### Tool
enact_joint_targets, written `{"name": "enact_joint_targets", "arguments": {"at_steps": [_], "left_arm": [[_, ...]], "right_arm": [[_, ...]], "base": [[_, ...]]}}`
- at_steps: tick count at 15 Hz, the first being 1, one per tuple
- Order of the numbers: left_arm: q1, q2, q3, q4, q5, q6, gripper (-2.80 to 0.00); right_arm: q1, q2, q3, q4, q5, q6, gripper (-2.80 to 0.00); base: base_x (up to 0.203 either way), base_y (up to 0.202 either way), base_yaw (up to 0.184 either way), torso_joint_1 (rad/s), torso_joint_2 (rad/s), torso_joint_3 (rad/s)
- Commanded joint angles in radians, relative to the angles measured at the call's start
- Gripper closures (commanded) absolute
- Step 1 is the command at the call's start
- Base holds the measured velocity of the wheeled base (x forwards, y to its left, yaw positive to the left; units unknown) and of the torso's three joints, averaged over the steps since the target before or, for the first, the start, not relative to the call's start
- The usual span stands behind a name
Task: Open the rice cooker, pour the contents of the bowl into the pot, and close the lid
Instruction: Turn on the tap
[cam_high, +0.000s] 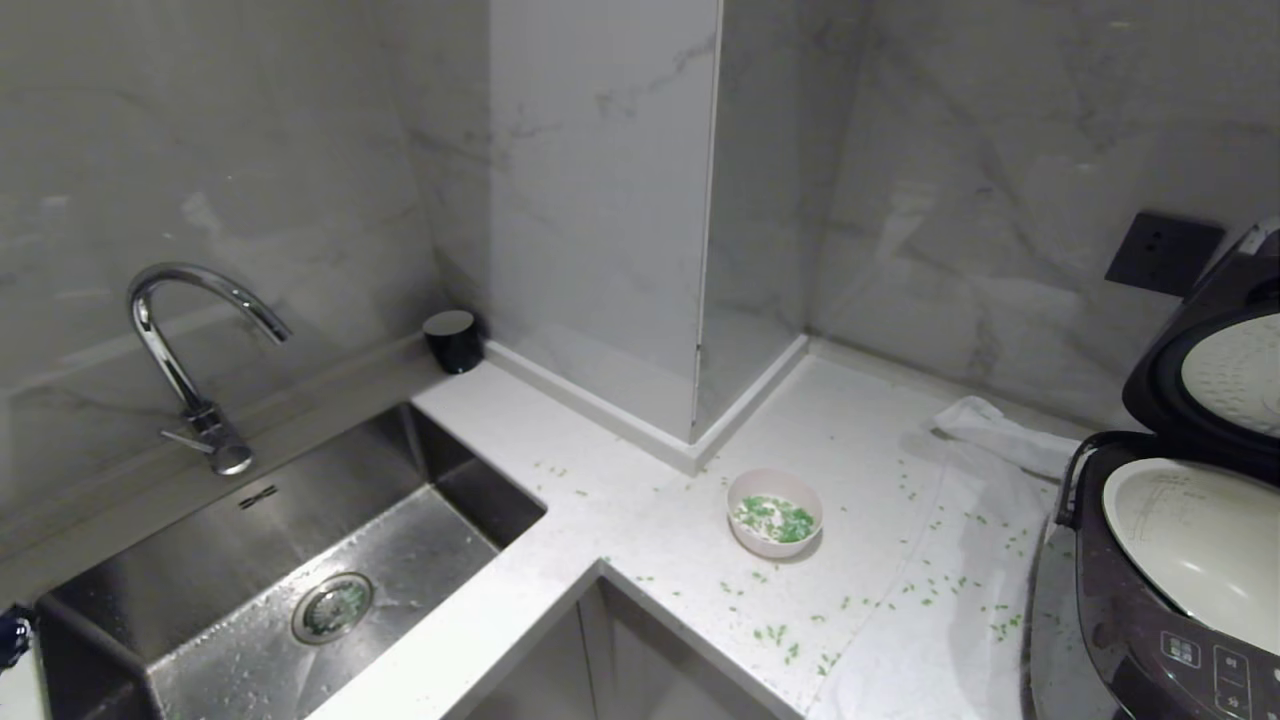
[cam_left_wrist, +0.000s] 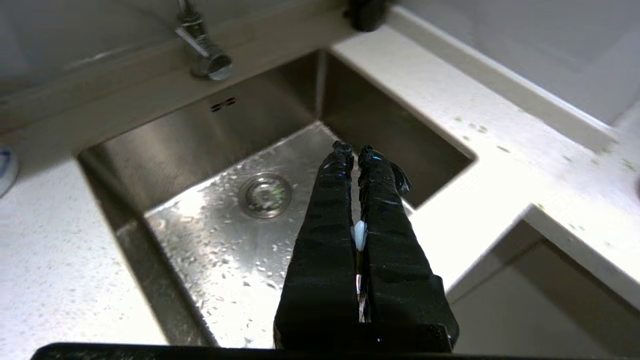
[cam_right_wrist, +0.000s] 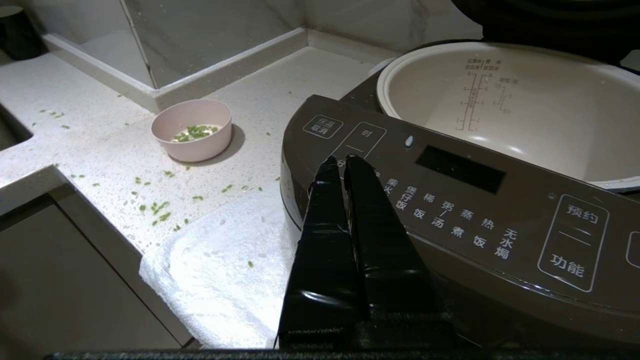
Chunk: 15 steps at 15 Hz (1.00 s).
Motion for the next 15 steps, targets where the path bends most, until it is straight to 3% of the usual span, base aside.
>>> {"name": "enact_joint_targets", "arguments": {"at_steps": [1, 5, 8, 15], "left_arm": [[0.032, 0.404, -0.070, -0.094, 0.057, -0.013, 0.00], [0.061, 0.820, -0.186, -0.285, 0.240, -0.077, 0.00], [0.092, 1.035, -0.306, -0.343, 0.319, -0.160, 0.00], [0.182, 1.321, -0.460, -0.371, 0.354, -0.222, 0.00]], "right_arm": [[0.000, 0.000, 0.000, 0.000, 0.000, -0.001, 0.00], [0.000, 0.000, 0.001, 0.000, 0.000, -0.001, 0.00], [0.000, 0.000, 0.001, 0.000, 0.000, -0.001, 0.00], [0.000, 0.000, -0.001, 0.000, 0.000, -0.001, 0.00]], "base": [[0.000, 0.000, 0.000, 0.000, 0.00, 0.000], [0.000, 0.000, 0.000, 0.000, 0.00, 0.000], [0.000, 0.000, 0.000, 0.000, 0.00, 0.000], [0.000, 0.000, 0.000, 0.000, 0.00, 0.000]]}}
